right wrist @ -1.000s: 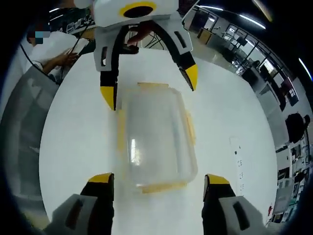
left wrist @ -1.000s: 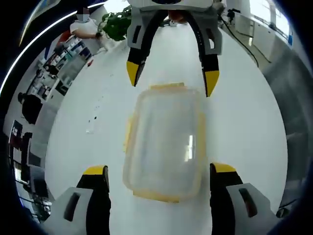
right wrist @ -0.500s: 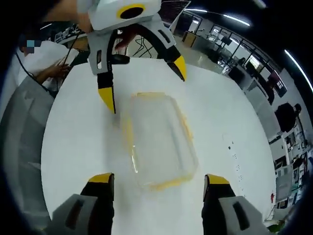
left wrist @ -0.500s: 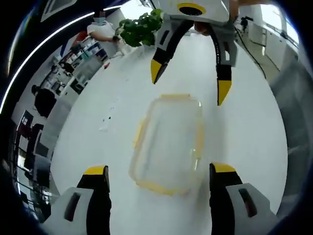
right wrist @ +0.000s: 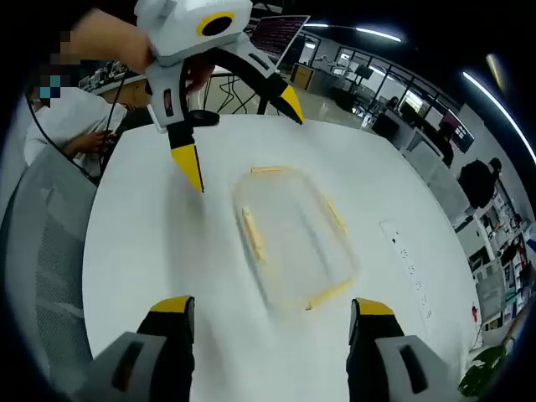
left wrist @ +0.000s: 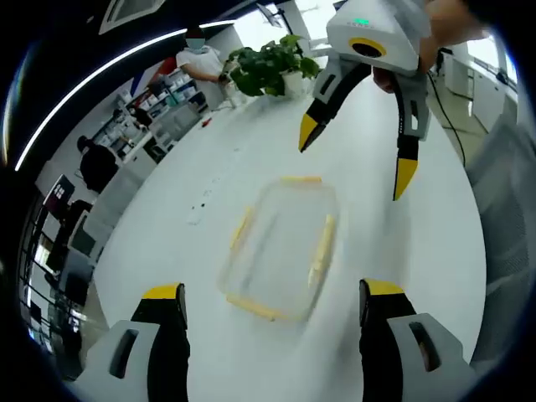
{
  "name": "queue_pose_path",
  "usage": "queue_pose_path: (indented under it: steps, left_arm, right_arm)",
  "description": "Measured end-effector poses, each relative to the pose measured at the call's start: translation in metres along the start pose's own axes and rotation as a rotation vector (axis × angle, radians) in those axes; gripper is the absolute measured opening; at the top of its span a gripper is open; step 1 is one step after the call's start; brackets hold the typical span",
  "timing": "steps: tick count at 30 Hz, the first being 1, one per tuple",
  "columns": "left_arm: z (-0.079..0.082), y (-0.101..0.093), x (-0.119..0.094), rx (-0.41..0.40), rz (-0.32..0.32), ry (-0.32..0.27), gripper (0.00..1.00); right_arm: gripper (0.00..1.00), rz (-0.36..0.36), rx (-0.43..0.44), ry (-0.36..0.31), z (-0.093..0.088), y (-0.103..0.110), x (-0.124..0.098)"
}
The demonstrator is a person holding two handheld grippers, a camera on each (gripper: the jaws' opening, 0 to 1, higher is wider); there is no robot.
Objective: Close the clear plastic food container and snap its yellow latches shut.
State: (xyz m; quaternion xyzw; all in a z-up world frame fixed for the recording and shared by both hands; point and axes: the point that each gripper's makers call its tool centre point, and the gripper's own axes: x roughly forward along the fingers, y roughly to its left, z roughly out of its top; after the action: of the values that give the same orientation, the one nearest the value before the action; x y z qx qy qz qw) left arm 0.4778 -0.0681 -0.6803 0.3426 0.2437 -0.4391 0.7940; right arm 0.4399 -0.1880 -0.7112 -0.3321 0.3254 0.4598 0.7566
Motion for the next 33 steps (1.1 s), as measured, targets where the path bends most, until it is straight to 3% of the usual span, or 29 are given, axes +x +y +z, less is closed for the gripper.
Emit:
queue_pose_path:
  steps: [13,24,33]
  left_arm:
    - [-0.020,-0.025,-0.027,-0.168,0.038,-0.060,0.83]
    - [-0.031,-0.056,-0.052,-0.273,0.056,-0.105,0.83]
    - [-0.062,-0.077,-0.074,-0.403,0.096,-0.104,0.82]
  right_arm:
    - [0.76,-0.073,0.127,-0.118,0.001,0.022,-0.024]
    - [0.76,-0.121,0.209,-0.178,-0.013,0.047,-0.041]
    - [0.76,-0.170,0.291,-0.237,-0.033,0.063,-0.058]
